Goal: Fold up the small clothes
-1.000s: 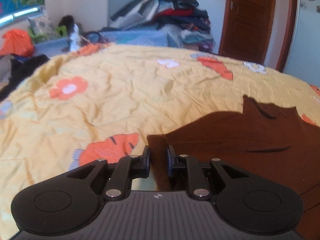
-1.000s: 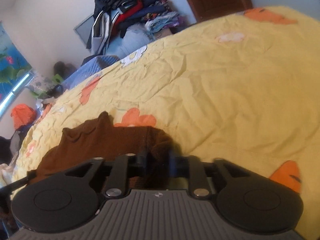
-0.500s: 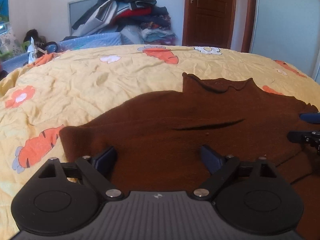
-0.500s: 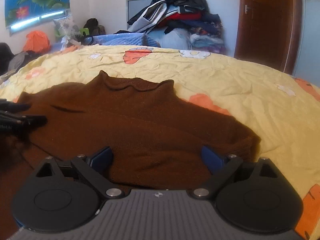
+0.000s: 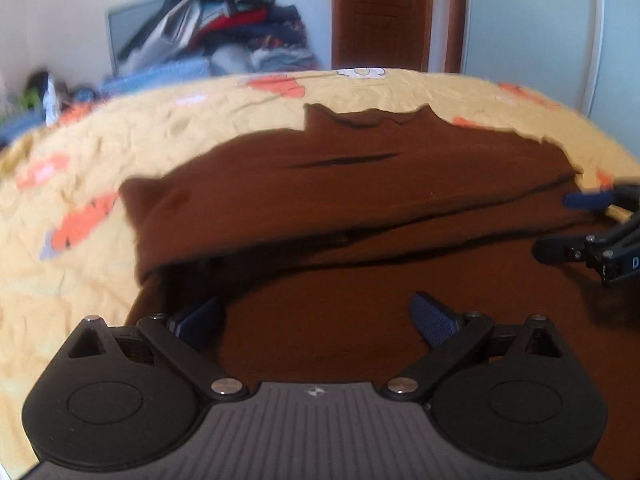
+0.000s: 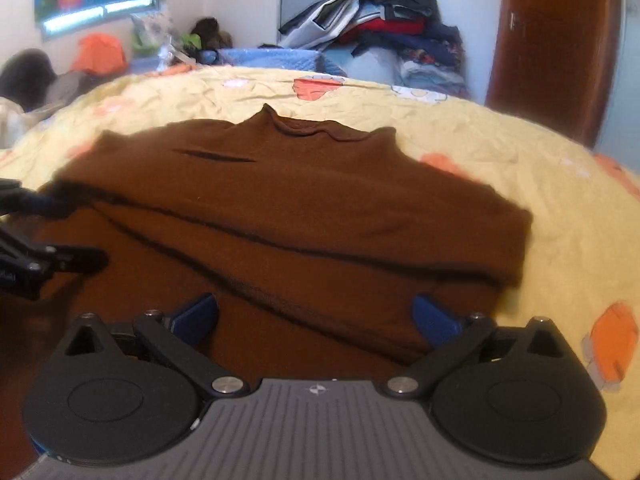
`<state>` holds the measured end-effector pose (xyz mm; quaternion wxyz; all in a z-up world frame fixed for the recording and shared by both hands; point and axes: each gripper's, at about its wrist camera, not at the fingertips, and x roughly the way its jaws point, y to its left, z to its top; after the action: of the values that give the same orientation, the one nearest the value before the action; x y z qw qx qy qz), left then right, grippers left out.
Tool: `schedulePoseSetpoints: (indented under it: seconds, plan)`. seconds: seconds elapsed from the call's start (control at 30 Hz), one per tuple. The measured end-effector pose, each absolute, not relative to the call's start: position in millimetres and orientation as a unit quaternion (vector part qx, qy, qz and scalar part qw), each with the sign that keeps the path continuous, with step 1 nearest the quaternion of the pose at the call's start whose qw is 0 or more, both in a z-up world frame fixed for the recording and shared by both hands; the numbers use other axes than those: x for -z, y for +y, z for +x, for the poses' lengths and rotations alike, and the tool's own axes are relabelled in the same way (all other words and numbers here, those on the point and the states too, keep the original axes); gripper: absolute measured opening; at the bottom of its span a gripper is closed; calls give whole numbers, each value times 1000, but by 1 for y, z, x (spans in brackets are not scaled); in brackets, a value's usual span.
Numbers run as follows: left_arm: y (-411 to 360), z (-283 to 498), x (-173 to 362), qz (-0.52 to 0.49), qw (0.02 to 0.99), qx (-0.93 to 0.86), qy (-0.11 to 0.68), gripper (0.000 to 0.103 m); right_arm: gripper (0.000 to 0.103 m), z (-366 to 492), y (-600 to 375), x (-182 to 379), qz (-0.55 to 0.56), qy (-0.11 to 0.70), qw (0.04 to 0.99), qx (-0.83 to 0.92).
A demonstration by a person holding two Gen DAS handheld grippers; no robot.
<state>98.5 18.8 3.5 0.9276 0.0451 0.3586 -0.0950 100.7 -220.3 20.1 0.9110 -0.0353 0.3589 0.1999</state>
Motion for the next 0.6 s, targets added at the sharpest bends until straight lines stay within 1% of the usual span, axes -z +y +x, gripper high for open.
schedulePoseSetpoints:
  seconds: [0.1,0.17,0.23,0.27,0.33,0.4,0.43,0.47,0.5,0.53,0.6]
  plan:
    - [31,92,-9,41,927,66,367,103,103,101,-236,-22,-40,364,912,-184]
    - [32,74,-18,36,927,57,369,101,101,92,-233,-31,-47,375,911,-166]
    - [28,51,-24,24,928,80,363,101,102,73,-229,-42,-18,371,915,-160]
    - [25,41,-23,19,926,92,365,102,103,60,-226,-47,-2,362,914,-183]
    - [19,23,-13,39,918,111,378,103,103,42,-216,-44,1,369,905,-214]
    - [21,7,-4,72,929,112,345,103,103,26,-208,-29,-32,387,894,-221]
    - [28,8,-5,58,926,113,354,103,103,12,-209,-24,-69,362,902,-224]
    - [35,9,-6,59,927,99,357,103,103,7,-220,-23,-50,356,904,-232]
    - [42,8,-7,60,928,87,356,103,103,6,-232,-25,-34,361,906,-220]
    - [47,6,-9,58,928,73,360,103,103,4,-240,-25,-42,365,908,-200]
    - [54,-3,-17,31,922,53,382,102,103,-3,-254,-30,-42,375,906,-193]
